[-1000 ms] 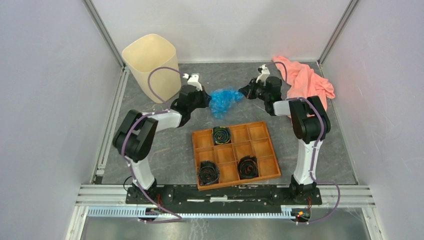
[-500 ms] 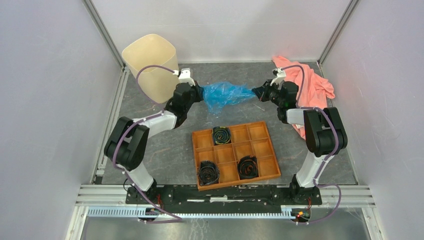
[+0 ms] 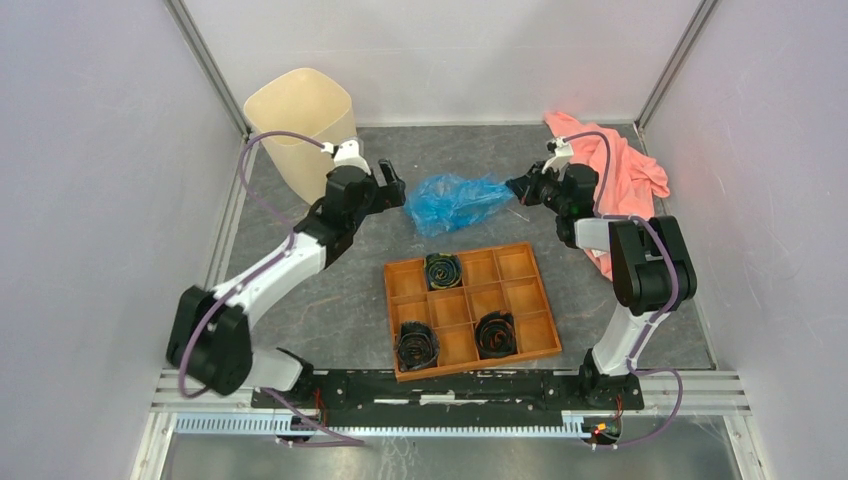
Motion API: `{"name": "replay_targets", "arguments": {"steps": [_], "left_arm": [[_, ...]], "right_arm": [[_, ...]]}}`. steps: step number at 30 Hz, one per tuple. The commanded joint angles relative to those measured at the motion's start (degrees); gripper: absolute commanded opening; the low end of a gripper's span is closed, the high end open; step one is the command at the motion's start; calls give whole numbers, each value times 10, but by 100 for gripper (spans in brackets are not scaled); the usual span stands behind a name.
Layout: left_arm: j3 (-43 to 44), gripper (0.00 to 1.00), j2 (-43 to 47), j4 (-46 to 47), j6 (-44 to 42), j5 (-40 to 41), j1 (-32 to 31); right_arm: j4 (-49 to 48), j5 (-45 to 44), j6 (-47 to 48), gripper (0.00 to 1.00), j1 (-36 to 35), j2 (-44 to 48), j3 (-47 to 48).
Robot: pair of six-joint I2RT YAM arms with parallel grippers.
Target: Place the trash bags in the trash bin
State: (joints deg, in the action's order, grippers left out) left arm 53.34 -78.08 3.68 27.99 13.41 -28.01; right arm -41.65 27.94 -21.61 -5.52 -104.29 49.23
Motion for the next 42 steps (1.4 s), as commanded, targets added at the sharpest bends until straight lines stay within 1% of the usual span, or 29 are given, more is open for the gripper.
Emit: {"name": "replay_targets", "arguments": {"steps": [1, 2, 3, 4, 5, 6, 9, 11, 12, 13, 16, 20, 23, 25, 26, 27, 29, 30, 32, 33, 34, 37, 39, 42], "left_arm": [[23, 100, 12, -65, -35, 13, -85], [50, 100, -16, -81, -54, 24, -121], [80, 100, -34, -100, -77, 45, -138], [113, 100, -72, -119, -98, 75, -176], [153, 100, -97, -144, -117, 122, -194], [194, 100, -148, -172, -133, 165, -220], [315, 100, -259, -236, -159, 247, -251], [370, 100, -314, -247, -170, 277, -259], [385, 98, -334, -249, -175, 289, -261], [396, 95, -351, -249, -179, 311, -261], [430, 82, -393, -255, -194, 344, -261], [462, 78, -446, -250, -218, 377, -258], [480, 69, -470, -249, -218, 397, -248], [484, 62, -474, -243, -214, 388, -234], [489, 54, -475, -247, -213, 387, -228], [496, 43, -475, -253, -212, 391, -220], [503, 24, -461, -261, -217, 396, -213], [504, 16, -448, -263, -219, 393, -212], [497, 6, -410, -265, -221, 373, -212], [492, 3, -385, -269, -216, 358, -212], [487, 2, -361, -271, -212, 344, -212], [455, 2, -287, -268, -204, 282, -211], [454, 2, -249, -287, -182, 237, -206], [467, 2, -216, -325, -147, 109, -176]], "right_arm": [[-1, 2, -4, 3, 6, 12, 11], [-3, 4, -5, 3, 8, 12, 11], [-4, 4, -6, 3, 9, 14, 9], [-5, 4, -8, 3, 10, 15, 7], [-7, 5, -8, 3, 10, 15, 6], [-7, 4, -10, 4, 12, 17, 5], [-16, 5, -15, 4, 15, 22, -1], [-18, 6, -15, 4, 18, 26, -5], [-18, 6, -15, 4, 18, 27, -6], [-18, 6, -15, 4, 21, 27, -6], [-22, 9, -20, 5, 26, 26, -8], [-31, 17, -27, 5, 29, 25, -10], [-37, 23, -27, 5, 31, 28, -12], [-42, 32, -25, 6, 31, 29, -12], [-44, 37, -22, 7, 30, 31, -12], [-44, 39, -19, 8, 30, 33, -12], [-42, 40, -12, 12, 31, 39, -12], [-39, 40, -8, 14, 30, 43, -12], [-39, 44, -3, 17, 30, 51, -13], [-39, 46, -3, 18, 30, 58, -15], [-42, 48, -4, 19, 30, 64, -16], [-45, 57, -1, 27, 21, 88, -22], [-38, 60, 1, 31, 16, 105, -26], [-2, 60, 7, 39, 12, 134, -30]]}}
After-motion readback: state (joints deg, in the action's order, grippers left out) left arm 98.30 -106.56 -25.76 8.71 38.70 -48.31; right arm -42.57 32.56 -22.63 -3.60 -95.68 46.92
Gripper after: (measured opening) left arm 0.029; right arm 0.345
